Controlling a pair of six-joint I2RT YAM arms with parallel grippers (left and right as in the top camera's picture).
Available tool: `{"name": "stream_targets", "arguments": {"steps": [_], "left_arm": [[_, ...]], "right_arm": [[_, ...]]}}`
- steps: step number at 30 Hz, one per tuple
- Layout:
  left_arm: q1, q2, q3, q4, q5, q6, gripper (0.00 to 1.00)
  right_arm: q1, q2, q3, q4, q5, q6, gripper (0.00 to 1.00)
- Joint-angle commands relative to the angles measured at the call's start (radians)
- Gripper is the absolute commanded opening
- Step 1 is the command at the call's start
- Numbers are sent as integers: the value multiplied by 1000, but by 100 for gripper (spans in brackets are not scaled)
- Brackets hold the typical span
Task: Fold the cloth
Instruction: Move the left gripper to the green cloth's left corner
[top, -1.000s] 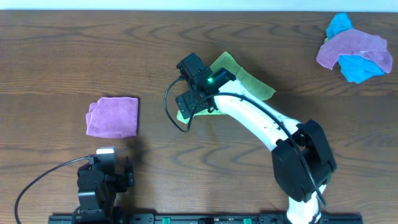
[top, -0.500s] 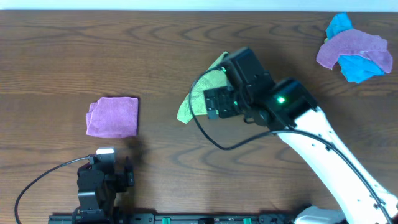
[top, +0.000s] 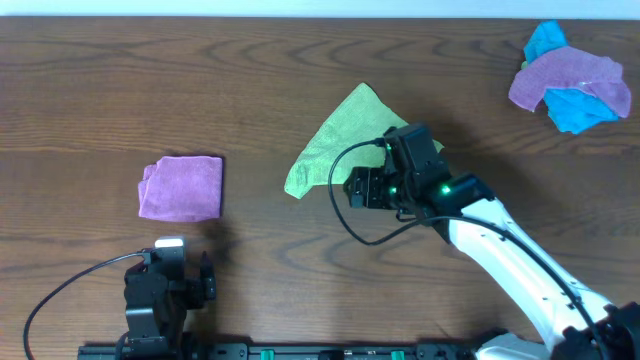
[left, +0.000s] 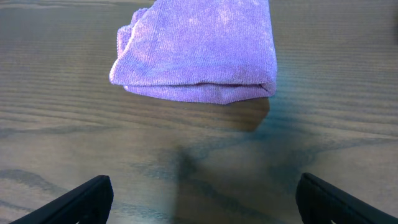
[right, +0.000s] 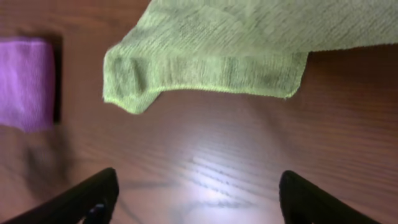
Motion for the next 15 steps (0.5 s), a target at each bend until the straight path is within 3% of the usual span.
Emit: {"name": "stream_targets", "arguments": {"steps": [1,7,12,15], "left_arm": [[-4,-6,-22,-33,-13,0,95],[-4,-6,-22,-18,42,-14,95],[-4,-6,-22,57,232,-257,95],[-4,-6,-22,109,307,-332,95]], "right_arm": [[-28,-8,-53,59,-20,76,81],[-54,84,-85,151,-29,108,81],[-64,211,-85,240,-65,139,81],[-64,259,-85,266,-68,145,80]]}}
